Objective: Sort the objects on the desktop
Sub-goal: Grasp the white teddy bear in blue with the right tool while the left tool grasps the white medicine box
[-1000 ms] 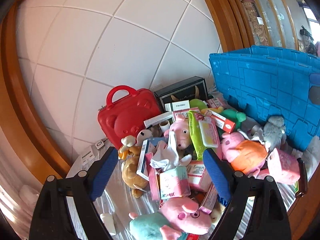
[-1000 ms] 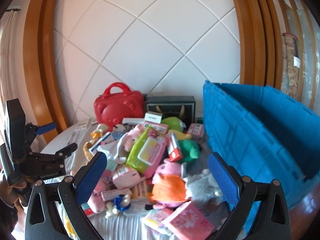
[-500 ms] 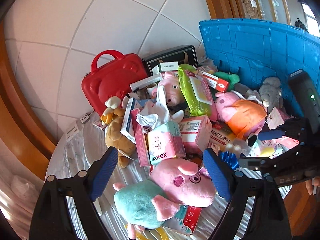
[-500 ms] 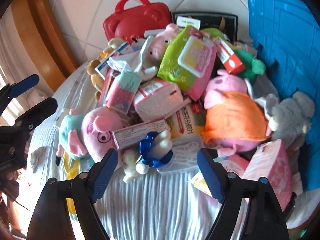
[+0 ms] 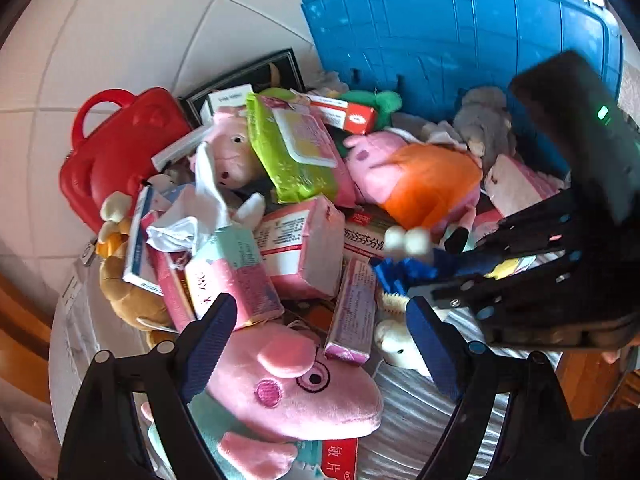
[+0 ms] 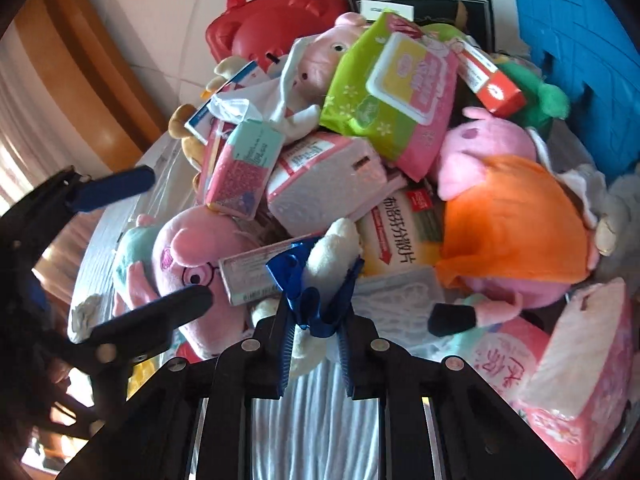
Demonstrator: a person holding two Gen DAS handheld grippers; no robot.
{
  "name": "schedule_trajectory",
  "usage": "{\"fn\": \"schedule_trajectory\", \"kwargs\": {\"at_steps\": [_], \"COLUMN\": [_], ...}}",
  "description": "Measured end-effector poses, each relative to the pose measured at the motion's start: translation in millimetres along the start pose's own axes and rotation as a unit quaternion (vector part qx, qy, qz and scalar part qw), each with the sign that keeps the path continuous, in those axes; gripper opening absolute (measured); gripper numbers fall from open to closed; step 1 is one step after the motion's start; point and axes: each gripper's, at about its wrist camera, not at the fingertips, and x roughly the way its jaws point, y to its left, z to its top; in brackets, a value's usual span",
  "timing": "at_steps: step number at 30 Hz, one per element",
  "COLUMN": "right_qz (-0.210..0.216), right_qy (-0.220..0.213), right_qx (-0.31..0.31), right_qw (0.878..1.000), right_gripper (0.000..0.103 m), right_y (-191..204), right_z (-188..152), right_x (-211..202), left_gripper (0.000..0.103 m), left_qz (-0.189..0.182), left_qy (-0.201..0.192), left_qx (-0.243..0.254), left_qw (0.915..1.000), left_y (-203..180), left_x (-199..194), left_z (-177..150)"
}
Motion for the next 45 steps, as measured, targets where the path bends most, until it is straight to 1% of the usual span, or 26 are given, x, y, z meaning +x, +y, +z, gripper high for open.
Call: {"fn": "schedule_trajectory", "kwargs": {"at_steps": [2, 5, 9, 12, 15, 17, 18, 19, 20, 23, 25, 27, 29, 31, 34, 36, 38, 40, 41, 42, 44, 45], "right_qz": [0.003, -0.006, -0.023, -0.032, -0.043, -0.044, -0.046, -0.048, -0.049, -0.049, -0.049, -0.051, -0.053, -0.056, -0.063, -0.055, -0.044, -0.048, -0.052, -0.05, -0.035, -0.029], "right_qy": [-0.004, -0.02, -0.043, -0.057, -0.067, -0.071, -0.072, -0.073, -0.074, -0.074, -0.074, -0.074, -0.076, -0.076, -0.076, -0.07, -0.071, -0.047, -0.033, -0.023, -0.003, 0.006], "right_qx": [0.026, 0.036, 0.035, 0.027, 0.017, 0.017, 0.016, 0.016, 0.017, 0.021, 0.02, 0.016, 0.013, 0.009, 0.005, 0.014, 0.009, -0.023, -0.035, -0.04, -0.044, -0.049], "right_qw": [1.0, 0.999, 0.998, 0.997, 0.997, 0.996, 0.996, 0.996, 0.996, 0.996, 0.996, 0.996, 0.996, 0.995, 0.995, 0.996, 0.996, 0.997, 0.998, 0.998, 0.998, 0.998], "right_gripper": [0.019, 0.019, 0.018, 0.018, 0.018, 0.018, 0.018, 0.018, 0.018, 0.018, 0.018, 0.018, 0.018, 0.018, 0.018, 0.019, 0.021, 0.025, 0.029, 0.031, 0.034, 0.041], "right_y": [-15, -25, -26, -24, -22, -22, -22, -22, -23, -24, -23, -21, -18, -16, -16, -18, -16, -8, -6, -4, -3, -2], "right_z": [-3, -4, 5, 8, 10, 11, 11, 10, 10, 10, 11, 13, 14, 16, 19, 17, 11, 2, -5, -13, -29, -38], "right_x": [-12, -35, -60, -75, -87, -92, -95, -96, -98, -101, -102, -102, -102, -102, -96, -93, -98, -98, -96, -95, -92, -90], "left_gripper": [0.087, 0.087, 0.087, 0.087, 0.086, 0.074, 0.072, 0.065, 0.055, 0.038, 0.036, 0.036, 0.036, 0.037, 0.037, 0.036, 0.03, 0.03, 0.03, 0.03, 0.03, 0.03], "left_qz": [-0.024, -0.048, -0.052, -0.063, -0.06, -0.068, -0.066, -0.059, -0.052, -0.039, -0.032, -0.029, -0.017, -0.006, 0.0, 0.0, -0.016, -0.032, -0.042, -0.053, -0.061, -0.064], "left_qy": [0.01, 0.019, 0.032, 0.043, 0.072, 0.089, 0.093, 0.094, 0.092, 0.097, 0.099, 0.105, 0.112, 0.105, 0.098, 0.097, 0.091, 0.081, 0.076, 0.069, 0.056, 0.049], "left_qx": [0.006, 0.015, 0.038, 0.04, 0.055, 0.059, 0.062, 0.069, 0.078, 0.077, 0.071, 0.079, 0.091, 0.093, 0.092, 0.09, 0.074, 0.041, 0.028, 0.015, 0.004, 0.001], "left_qw": [0.9996, 0.9985, 0.9974, 0.9963, 0.9941, 0.992, 0.9915, 0.9914, 0.9913, 0.9916, 0.992, 0.9909, 0.9893, 0.9901, 0.9909, 0.9912, 0.993, 0.9953, 0.9958, 0.9961, 0.9966, 0.9967], "left_y": [0, -6, -21, -27, -29, -26, -24, -24, -25, -21, -19, -26, -34, -38, -40, -41, -37, -30, -27, -25, -23, -23], "left_x": [12, 21, 34, 45, 60, 68, 70, 71, 71, 75, 81, 87, 94, 97, 97, 97, 92, 86, 83, 78, 69, 65], "left_z": [3, 5, 3, 0, -6, -11, -13, -15, -15, -15, -15, -12, -13, -16, -19, -18, -18, -18, -18, -18, -17, -17]}}
